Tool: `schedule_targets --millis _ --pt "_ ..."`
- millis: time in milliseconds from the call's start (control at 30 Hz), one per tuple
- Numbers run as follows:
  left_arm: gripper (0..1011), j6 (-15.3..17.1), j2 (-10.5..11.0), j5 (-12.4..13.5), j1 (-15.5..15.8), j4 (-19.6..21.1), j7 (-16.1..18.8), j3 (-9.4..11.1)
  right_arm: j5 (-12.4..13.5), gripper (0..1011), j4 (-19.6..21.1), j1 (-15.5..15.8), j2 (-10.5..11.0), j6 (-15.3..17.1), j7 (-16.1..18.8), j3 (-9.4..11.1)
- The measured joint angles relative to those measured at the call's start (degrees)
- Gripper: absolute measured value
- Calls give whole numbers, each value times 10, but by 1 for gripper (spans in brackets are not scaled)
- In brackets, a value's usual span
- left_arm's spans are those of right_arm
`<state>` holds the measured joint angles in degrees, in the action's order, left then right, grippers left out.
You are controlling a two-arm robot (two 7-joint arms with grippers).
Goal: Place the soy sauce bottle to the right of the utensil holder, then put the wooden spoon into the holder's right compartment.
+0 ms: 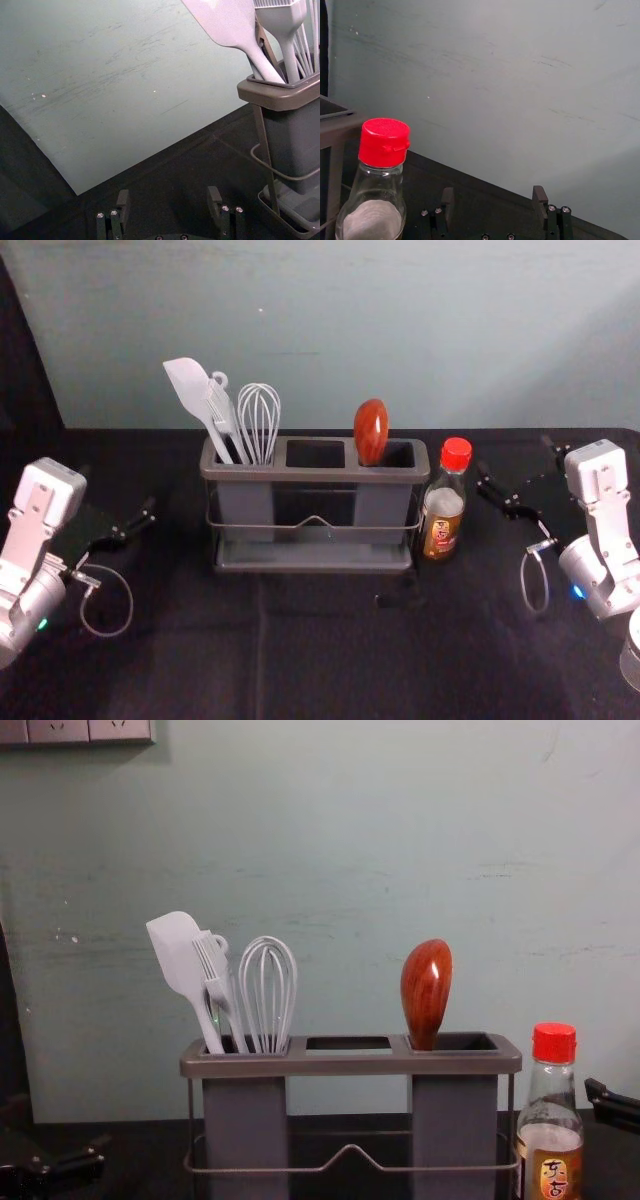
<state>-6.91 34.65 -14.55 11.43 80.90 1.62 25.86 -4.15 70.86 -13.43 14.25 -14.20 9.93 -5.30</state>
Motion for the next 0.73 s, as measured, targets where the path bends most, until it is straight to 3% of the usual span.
schedule_targets --millis 733 --pt "1011 0 0 0 0 0 0 0 0 1002 0 0 0 -1 0 0"
